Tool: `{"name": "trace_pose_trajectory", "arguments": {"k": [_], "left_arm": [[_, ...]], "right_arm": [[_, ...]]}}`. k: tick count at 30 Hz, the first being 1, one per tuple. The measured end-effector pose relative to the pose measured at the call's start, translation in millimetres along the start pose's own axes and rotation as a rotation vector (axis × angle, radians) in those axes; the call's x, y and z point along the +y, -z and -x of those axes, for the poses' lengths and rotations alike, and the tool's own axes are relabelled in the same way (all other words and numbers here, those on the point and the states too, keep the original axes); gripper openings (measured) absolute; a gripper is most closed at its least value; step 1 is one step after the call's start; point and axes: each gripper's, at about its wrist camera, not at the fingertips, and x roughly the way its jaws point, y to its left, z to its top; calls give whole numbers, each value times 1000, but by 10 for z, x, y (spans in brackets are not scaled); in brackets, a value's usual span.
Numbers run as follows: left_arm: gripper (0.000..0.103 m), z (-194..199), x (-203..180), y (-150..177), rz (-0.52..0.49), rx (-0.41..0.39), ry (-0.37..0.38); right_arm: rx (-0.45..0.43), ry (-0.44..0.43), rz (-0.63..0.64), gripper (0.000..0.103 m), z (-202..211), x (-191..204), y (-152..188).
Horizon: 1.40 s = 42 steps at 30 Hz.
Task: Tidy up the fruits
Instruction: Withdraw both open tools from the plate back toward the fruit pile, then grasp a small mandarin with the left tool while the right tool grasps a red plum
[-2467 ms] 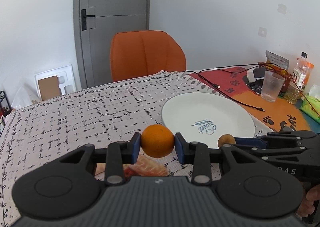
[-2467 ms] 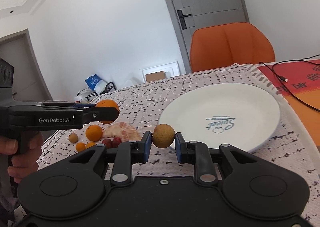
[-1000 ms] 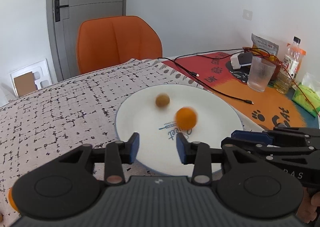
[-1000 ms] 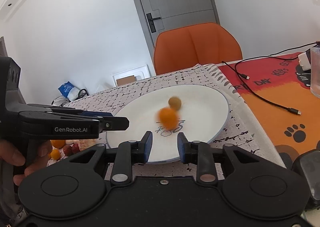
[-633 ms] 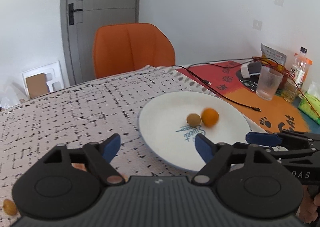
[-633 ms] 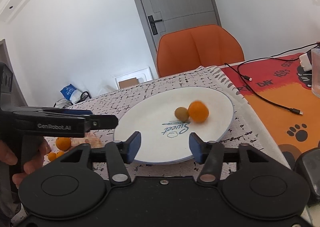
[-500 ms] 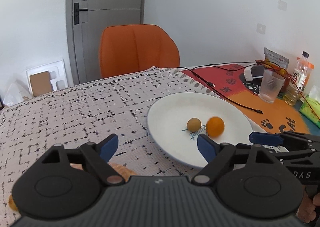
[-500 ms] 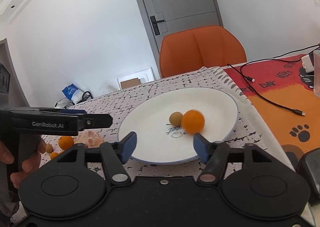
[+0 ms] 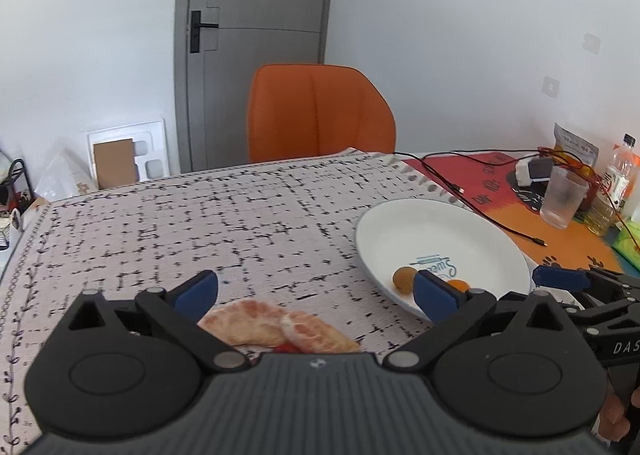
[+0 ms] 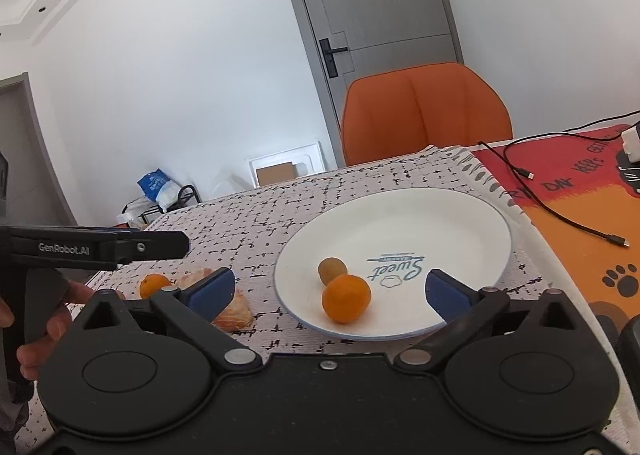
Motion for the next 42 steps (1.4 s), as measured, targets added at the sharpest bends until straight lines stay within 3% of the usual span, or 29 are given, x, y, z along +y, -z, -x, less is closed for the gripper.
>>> {"name": "trace_pose_trajectory", "arguments": {"k": [19,42], "left_arm": [[103,482,503,102,83,-43,-115],[103,667,872,571,140,-29,-150]], "right_arm": [[19,-73,51,103,-72,350,-11],[85,-188,148,102,-312,895,111]]}}
